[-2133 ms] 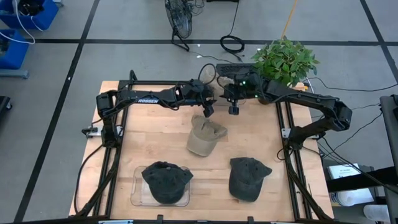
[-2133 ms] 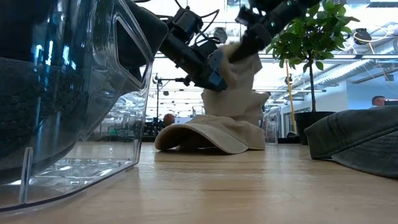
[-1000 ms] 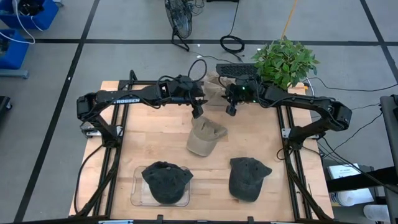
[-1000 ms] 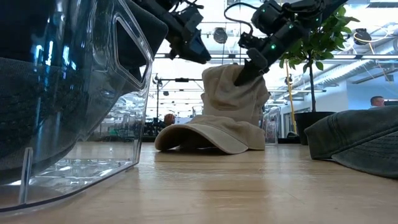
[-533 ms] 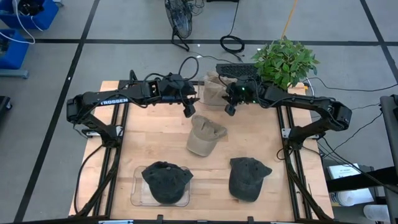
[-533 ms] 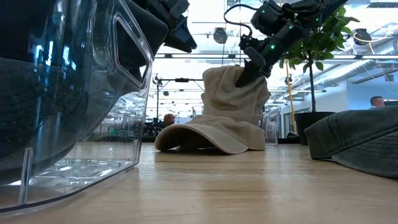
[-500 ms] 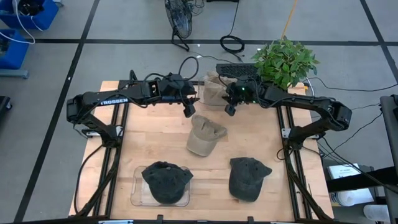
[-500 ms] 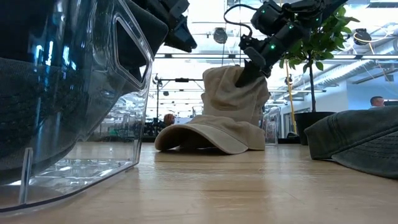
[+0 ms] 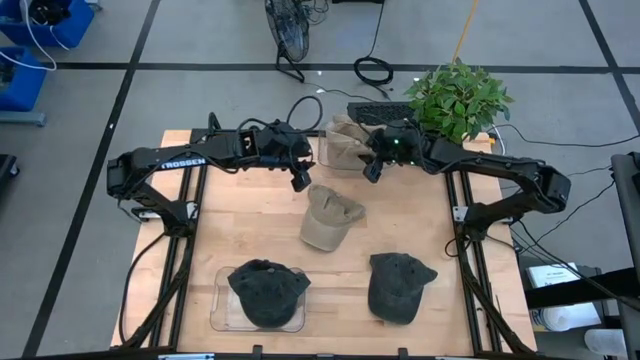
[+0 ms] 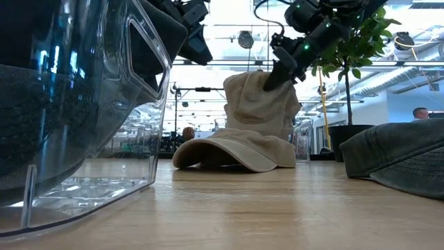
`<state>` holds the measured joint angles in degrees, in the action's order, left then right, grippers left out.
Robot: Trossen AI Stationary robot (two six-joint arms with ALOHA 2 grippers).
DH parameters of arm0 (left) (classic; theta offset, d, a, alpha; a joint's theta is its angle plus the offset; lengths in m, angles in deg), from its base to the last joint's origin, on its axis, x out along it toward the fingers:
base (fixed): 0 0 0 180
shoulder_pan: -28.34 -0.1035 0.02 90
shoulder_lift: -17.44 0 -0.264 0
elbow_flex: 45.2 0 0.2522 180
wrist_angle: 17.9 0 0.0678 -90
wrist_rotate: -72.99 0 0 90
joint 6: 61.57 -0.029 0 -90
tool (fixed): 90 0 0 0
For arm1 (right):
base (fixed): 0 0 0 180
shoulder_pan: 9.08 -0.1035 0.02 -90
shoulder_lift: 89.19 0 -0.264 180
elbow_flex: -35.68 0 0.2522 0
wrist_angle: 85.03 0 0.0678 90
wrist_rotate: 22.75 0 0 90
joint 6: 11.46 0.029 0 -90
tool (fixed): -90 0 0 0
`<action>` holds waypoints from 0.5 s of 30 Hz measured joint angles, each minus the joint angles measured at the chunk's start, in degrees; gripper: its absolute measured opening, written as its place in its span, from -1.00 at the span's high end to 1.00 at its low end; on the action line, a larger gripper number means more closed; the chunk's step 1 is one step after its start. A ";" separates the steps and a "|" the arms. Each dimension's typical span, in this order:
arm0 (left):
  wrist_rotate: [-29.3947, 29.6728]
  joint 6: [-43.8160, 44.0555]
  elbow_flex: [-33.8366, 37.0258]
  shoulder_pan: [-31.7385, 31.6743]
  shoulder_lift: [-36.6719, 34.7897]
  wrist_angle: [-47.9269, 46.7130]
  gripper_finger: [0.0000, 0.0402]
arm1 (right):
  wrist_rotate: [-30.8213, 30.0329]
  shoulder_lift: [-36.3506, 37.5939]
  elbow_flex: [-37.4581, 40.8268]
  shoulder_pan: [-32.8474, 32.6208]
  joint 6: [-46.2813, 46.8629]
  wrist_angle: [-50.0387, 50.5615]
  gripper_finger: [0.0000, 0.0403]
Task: Pick & Place hat
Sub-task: Put the brown cap into the top transparent bin
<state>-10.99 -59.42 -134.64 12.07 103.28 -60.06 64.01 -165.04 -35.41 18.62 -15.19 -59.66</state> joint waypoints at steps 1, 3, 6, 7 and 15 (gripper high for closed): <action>0.03 0.28 0.00 -0.03 -0.16 -0.19 0.27 | -0.08 0.57 0.00 0.00 -0.06 0.02 -0.09; 0.05 0.88 0.00 -0.04 -0.50 -0.40 0.27 | -0.18 2.01 0.00 0.00 -0.21 -0.42 -0.14; 0.25 0.94 0.04 -0.09 -1.82 -2.11 0.27 | -0.40 4.32 0.00 0.00 -0.34 -0.47 -0.18; 0.49 0.96 -0.09 -0.09 -2.01 -1.74 0.27 | -1.32 5.04 0.00 0.00 -0.36 -0.32 -0.18; 1.07 2.36 0.07 -0.14 -5.07 -6.75 0.27 | -4.38 11.19 0.00 -0.69 -1.43 -0.07 -0.18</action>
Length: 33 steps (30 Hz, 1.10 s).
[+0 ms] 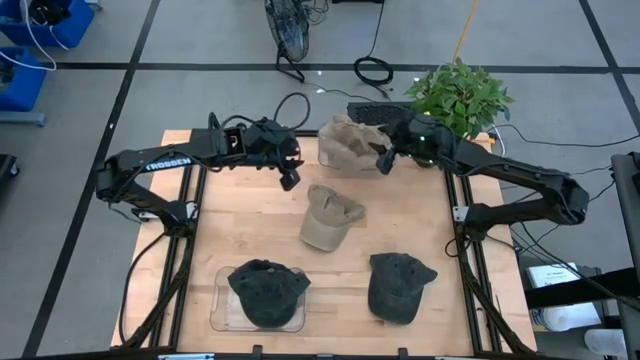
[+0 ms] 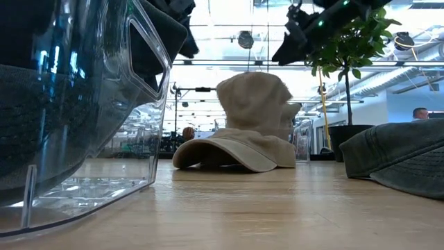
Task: Pick & Place hat
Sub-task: Put the brown cap into the top transparent bin
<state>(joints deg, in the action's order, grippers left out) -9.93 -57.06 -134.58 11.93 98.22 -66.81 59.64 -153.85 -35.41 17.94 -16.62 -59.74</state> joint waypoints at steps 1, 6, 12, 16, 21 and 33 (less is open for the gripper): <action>0.65 0.54 -0.05 0.10 -0.12 0.07 0.27 | 0.09 0.87 0.00 -0.39 0.00 0.30 -0.18; 2.56 3.14 0.62 0.87 -1.33 -3.57 0.27 | 0.11 4.78 0.00 -2.92 0.15 0.78 -0.15; 3.53 7.38 2.60 2.59 -1.90 -3.35 0.27 | 0.13 6.51 0.00 -5.45 0.17 1.46 0.05; 4.27 9.84 4.10 4.26 -1.79 -1.99 0.27 | 0.45 6.43 0.00 -6.59 -0.07 3.22 0.23; 6.48 11.63 4.26 5.73 -1.88 -1.15 0.27 | 4.68 4.35 0.00 -7.17 -0.64 6.53 0.46; 7.14 12.75 4.26 6.06 -1.86 -1.21 0.27 | 13.51 -4.15 0.00 -11.42 -3.65 -4.81 0.98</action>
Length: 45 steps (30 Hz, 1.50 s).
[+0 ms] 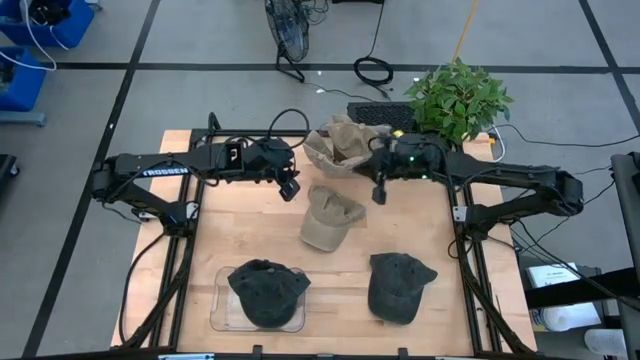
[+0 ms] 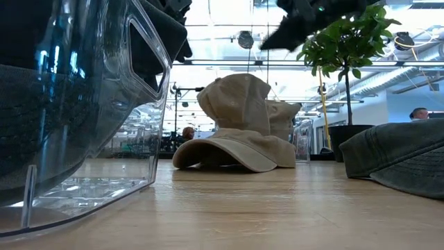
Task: Pick & Place hat
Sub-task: Put the brown cap into the top transparent bin
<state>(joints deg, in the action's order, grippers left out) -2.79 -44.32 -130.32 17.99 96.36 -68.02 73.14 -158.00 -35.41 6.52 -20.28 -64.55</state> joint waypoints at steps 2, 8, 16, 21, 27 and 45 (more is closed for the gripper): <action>0.00 0.00 0.00 0.00 0.00 0.00 0.27 | 0.36 -3.18 -0.06 -1.38 -0.17 -6.20 0.97; -0.01 0.04 0.00 0.00 0.00 0.05 0.27 | -1.78 -13.56 -1.08 -4.97 -1.60 -9.23 1.00; -0.07 -0.11 0.00 0.04 0.02 -0.03 0.27 | -15.13 -22.35 -1.87 -4.61 -6.15 -16.38 1.00; -0.09 -0.05 0.00 0.13 0.02 -0.73 0.27 | -20.44 -22.89 -1.95 -2.25 -4.32 -18.50 1.00; -0.10 0.04 0.00 0.71 0.02 -0.81 0.27 | -28.20 -21.06 1.04 0.97 0.81 -15.25 1.00; -0.14 -0.43 0.00 1.10 0.02 -1.37 0.27 | -28.35 -6.56 7.48 2.61 4.82 -10.39 1.00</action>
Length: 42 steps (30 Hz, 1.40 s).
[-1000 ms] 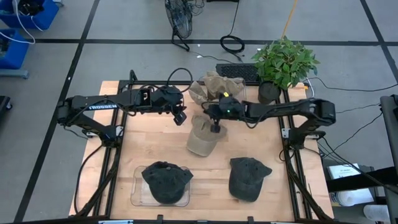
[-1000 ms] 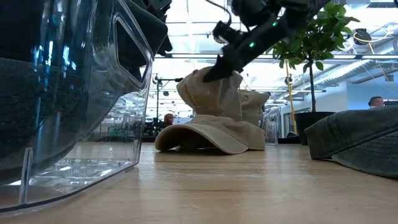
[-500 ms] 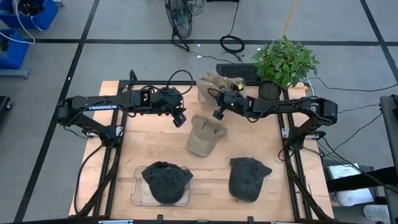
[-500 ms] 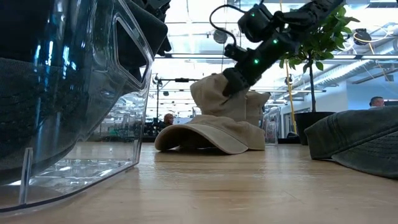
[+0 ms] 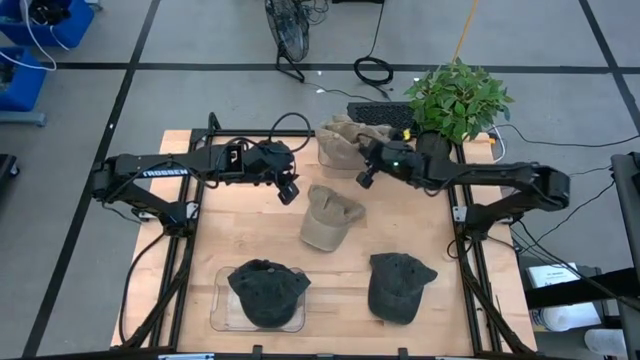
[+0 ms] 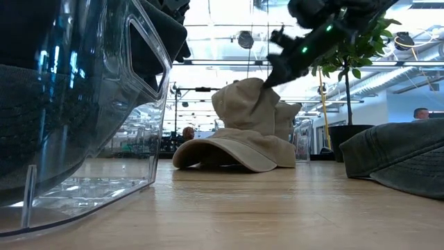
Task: Pick & Place hat
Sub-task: Put the brown cap into the top transparent bin, then put the black cap into the bottom transparent bin
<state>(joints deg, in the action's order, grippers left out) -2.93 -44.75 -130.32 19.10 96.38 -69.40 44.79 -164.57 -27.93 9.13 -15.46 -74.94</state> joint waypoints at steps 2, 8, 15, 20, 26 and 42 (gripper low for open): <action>0.01 0.06 0.00 0.00 0.00 -0.12 0.27 | 0.02 2.85 -0.04 -0.02 0.55 2.34 1.00; 0.05 1.31 0.00 1.10 0.00 0.05 0.27 | 0.17 9.19 -0.02 -0.59 4.10 11.09 1.00; 1.04 1.26 0.00 1.95 0.00 0.63 0.27 | 0.24 14.27 -0.02 -4.02 7.83 22.26 1.00; 1.01 -0.22 0.00 2.32 0.00 0.63 0.27 | 0.32 17.33 -0.02 -8.23 17.15 29.88 1.00; 1.53 -1.71 0.27 4.70 0.02 1.64 0.31 | -1.92 18.05 -0.02 -16.30 27.69 37.27 1.00; -3.18 -4.66 13.19 16.99 -11.34 4.19 0.98 | -0.10 11.02 -8.29 -44.95 80.68 62.73 1.00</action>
<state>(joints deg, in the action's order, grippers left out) -6.12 -49.41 -117.12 36.09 85.04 -65.20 44.70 -153.54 -36.22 -35.82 65.22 -12.20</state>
